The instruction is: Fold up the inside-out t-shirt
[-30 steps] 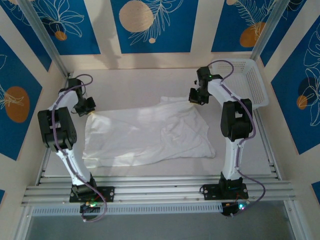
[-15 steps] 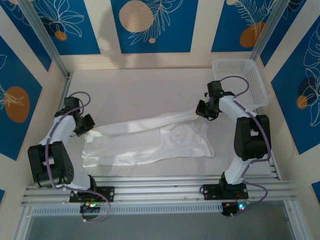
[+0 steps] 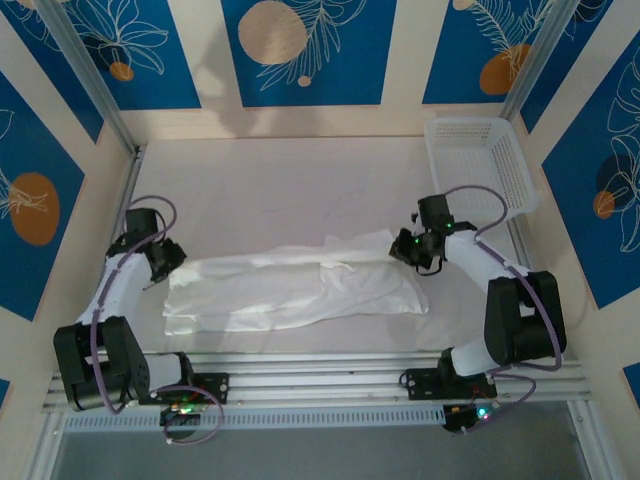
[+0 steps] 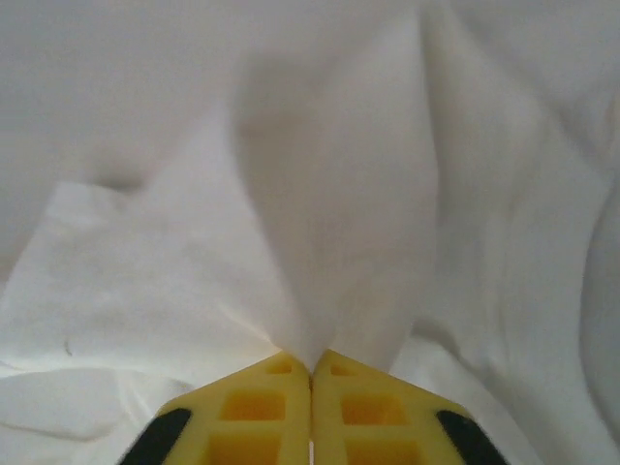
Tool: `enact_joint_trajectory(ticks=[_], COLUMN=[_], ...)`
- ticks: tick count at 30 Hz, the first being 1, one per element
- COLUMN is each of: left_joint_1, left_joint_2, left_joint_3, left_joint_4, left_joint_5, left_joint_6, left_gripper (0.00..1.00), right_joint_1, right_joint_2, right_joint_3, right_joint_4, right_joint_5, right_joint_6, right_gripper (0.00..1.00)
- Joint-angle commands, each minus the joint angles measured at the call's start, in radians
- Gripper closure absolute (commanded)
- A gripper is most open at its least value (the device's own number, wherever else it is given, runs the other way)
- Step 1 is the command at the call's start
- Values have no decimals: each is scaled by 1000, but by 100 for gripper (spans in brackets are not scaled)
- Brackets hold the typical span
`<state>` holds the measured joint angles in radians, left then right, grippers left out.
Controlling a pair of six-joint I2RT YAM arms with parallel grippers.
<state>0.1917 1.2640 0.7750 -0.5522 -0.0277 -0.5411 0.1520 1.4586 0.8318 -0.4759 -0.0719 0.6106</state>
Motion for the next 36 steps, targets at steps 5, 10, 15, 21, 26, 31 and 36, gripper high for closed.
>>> enact_joint_trajectory(ticks=[5,10,15,21,26,31,36], left_joint_1=[11,-44,-251,-349,-349,-350,-350], left_joint_2=[-45,-132,-198,-217,-196,-178,-154], left_joint_3=[22,65,56,-28,-21,18,24], left_joint_4=[70,59,36,54,48,40,44], left_joint_5=[-14,74,77,65,45,11,20], left_joint_6=[-41,-10,55,46,41,53,47], left_gripper=[36,34,33,32,32,32,32], right_joint_1=[5,13,25,55,61,68,73], right_joint_2=[-67,25,266,407,404,373,361], right_joint_3=[75,205,402,504,489,469,467], right_joint_4=[-33,-23,-102,-158,-154,-142,-154], right_joint_5=[63,79,165,90,50,28,31], right_joint_6=[22,-19,-106,-145,-126,-115,-129], right_gripper=[56,50,44,44,49,66,99])
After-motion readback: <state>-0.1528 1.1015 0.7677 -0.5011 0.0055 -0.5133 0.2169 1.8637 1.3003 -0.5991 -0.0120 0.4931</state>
